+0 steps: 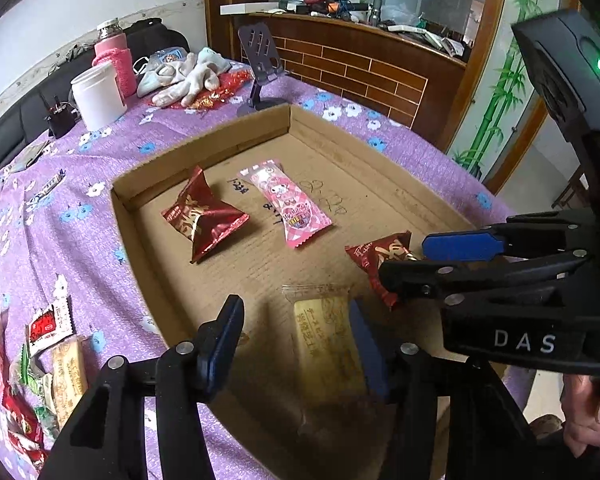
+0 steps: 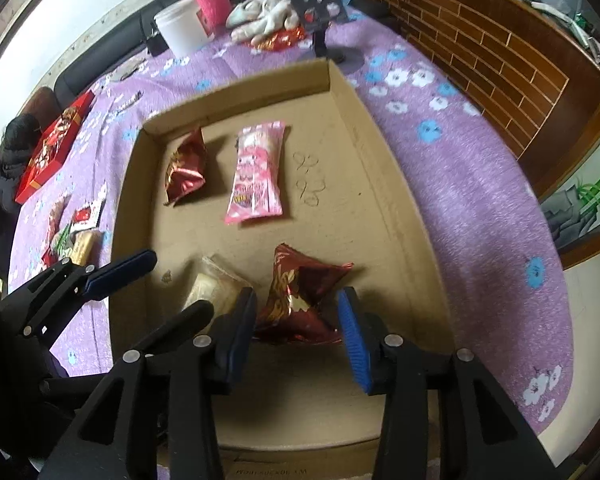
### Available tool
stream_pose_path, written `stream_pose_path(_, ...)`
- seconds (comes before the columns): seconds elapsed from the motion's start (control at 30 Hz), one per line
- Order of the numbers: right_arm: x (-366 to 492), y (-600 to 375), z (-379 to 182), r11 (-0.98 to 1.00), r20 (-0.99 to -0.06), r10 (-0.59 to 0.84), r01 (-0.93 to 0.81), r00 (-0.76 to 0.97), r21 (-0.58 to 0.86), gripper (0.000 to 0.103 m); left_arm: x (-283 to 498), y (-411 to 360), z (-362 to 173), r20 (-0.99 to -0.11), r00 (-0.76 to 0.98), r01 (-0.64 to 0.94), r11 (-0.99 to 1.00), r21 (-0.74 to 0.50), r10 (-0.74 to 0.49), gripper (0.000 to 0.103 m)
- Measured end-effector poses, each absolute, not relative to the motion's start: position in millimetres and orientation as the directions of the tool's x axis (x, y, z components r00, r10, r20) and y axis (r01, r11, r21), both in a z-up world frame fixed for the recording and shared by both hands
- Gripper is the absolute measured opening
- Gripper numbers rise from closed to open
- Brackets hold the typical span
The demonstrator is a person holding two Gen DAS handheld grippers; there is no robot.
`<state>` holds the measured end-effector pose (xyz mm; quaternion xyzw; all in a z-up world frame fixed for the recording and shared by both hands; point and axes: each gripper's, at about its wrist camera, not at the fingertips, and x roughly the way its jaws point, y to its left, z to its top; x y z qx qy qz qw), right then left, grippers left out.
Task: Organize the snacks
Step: 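Lower both snacks into the tray and open both grippers, then move both open grippers back over the snack pile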
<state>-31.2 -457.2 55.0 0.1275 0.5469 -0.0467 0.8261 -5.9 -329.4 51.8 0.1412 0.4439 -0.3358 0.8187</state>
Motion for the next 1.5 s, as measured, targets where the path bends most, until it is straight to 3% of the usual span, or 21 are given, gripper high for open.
stream_pose_path(0.4, -43, -447, 81, 0.949, -0.877, 0.043, 0.254, 0.479, 0.185, 0.042, -16, -299, 74, -0.79, 0.421, 0.665, 0.744, -0.064, -0.445, 0.057)
stream_pose_path(0.9, -29, -360, 90, 0.976, -0.875, 0.106, 0.118, 0.473, 0.182, 0.041, -13, -205, 85, -0.768, 0.501, 0.544, 0.835, -0.081, -0.4, 0.058)
stream_pose_path(1.2, -15, -286, 74, 0.971, -0.887, 0.228, -0.028, 0.401, 0.237, 0.041, -16, -113, 79, -0.78, 0.543, 0.387, 0.917, -0.095, -0.31, 0.058)
stream_pose_path(1.5, 12, -181, 56, 0.903, -0.881, 0.395, -0.285, 0.259, 0.321, 0.042, -26, 6, 59, -0.819, 0.549, 0.125, 0.985, -0.12, -0.17, 0.058)
